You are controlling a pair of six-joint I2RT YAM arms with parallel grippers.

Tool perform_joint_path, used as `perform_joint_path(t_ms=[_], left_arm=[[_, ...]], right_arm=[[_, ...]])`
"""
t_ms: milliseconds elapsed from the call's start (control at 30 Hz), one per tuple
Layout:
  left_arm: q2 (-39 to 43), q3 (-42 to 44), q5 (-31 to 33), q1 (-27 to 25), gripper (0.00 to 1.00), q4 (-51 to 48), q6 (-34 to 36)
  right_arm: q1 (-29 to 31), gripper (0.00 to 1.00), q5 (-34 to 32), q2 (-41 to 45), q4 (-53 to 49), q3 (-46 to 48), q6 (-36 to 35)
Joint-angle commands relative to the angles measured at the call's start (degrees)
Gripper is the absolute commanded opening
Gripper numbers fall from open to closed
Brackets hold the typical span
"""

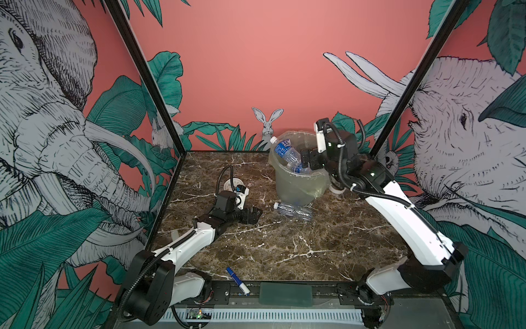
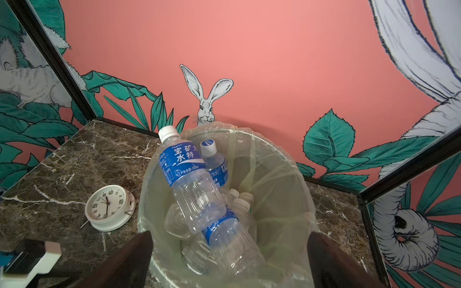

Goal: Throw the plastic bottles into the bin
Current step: 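Carry the Pocari Sweat bottle with the right gripper over the bin and release it, then lower the right gripper toward the clear bottle lying beside the bin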

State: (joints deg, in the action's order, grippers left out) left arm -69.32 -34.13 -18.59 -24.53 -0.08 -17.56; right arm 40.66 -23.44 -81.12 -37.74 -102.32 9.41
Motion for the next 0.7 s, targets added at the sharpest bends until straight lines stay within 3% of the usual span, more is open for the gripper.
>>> perform_joint_path(t_ms=[0, 200, 667], left_arm=[[0.44, -1.36, -0.04, 0.46, 1.0, -0.25, -0.01], [-0.13, -3.44, -0.05, 0.05, 1.0, -1.37, 0.5], [-3.31, -7.0, 1.76, -3.12, 1.0, -2.69, 1.65]], right_arm=[[0.18, 0.99, -0.58, 4.08, 1.13, 3.36, 0.34], [0.15, 0.99, 0.01, 9.3, 0.33, 9.72, 0.79], [1.29, 0.99, 8.59, 16.5, 0.21, 29.89, 1.58]])
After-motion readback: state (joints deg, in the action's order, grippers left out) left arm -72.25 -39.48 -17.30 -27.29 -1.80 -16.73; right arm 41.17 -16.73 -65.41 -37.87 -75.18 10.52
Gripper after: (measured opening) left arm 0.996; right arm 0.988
